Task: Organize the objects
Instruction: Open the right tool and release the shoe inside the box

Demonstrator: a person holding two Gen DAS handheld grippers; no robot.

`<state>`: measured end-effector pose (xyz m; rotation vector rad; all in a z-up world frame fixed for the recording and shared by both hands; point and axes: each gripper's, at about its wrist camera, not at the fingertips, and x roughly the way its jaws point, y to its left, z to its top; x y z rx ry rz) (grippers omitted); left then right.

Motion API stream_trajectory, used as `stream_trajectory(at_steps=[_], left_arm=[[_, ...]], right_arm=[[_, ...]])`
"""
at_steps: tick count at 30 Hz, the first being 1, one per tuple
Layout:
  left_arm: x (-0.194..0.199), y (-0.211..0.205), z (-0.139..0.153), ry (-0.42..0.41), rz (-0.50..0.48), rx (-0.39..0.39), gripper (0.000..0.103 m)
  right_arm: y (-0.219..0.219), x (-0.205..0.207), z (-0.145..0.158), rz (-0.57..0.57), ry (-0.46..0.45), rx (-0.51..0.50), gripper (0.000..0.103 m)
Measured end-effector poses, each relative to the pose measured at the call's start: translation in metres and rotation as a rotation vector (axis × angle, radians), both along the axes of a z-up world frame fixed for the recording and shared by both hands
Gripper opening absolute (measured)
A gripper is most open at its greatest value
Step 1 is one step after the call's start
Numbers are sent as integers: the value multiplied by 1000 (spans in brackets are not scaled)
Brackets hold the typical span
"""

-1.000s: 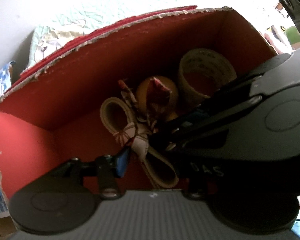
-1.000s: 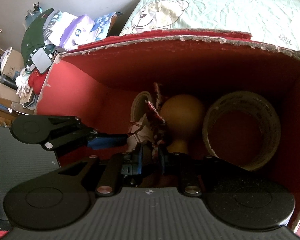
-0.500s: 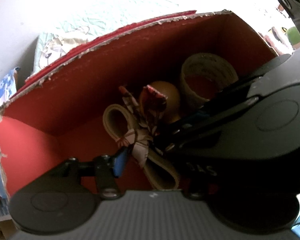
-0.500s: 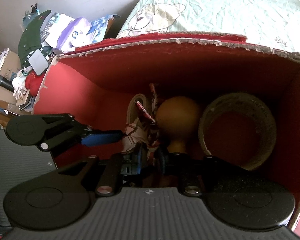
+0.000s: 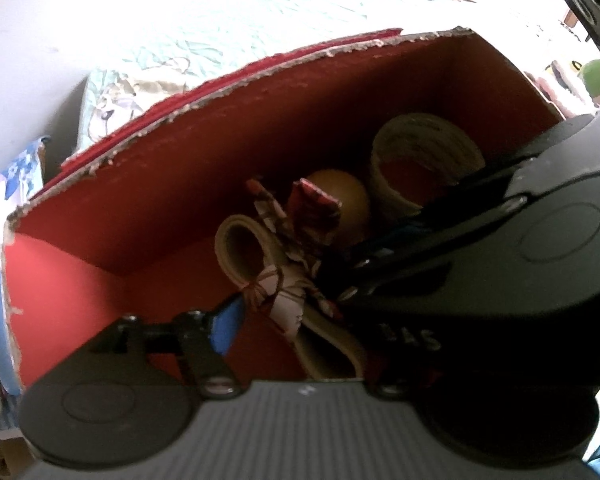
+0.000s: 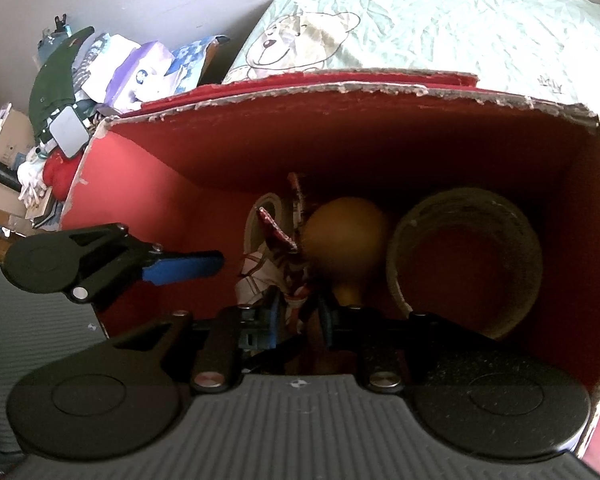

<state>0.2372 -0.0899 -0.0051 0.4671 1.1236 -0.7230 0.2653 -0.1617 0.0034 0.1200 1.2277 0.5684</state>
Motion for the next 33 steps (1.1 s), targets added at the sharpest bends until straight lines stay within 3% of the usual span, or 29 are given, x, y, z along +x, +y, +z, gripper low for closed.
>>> stream_trajectory(at_steps=[24, 28, 33], left_arm=[[4, -2, -5, -89, 54, 48, 76], [-4, -1, -2, -104, 53, 55, 68], [-6, -2, -1, -102, 56, 57, 69]], right_arm=[[-1, 0, 2, -25, -30, -20, 23], [-1, 0, 1, -21, -29, -15, 23], [-2, 0, 3, -22, -36, -3, 23]])
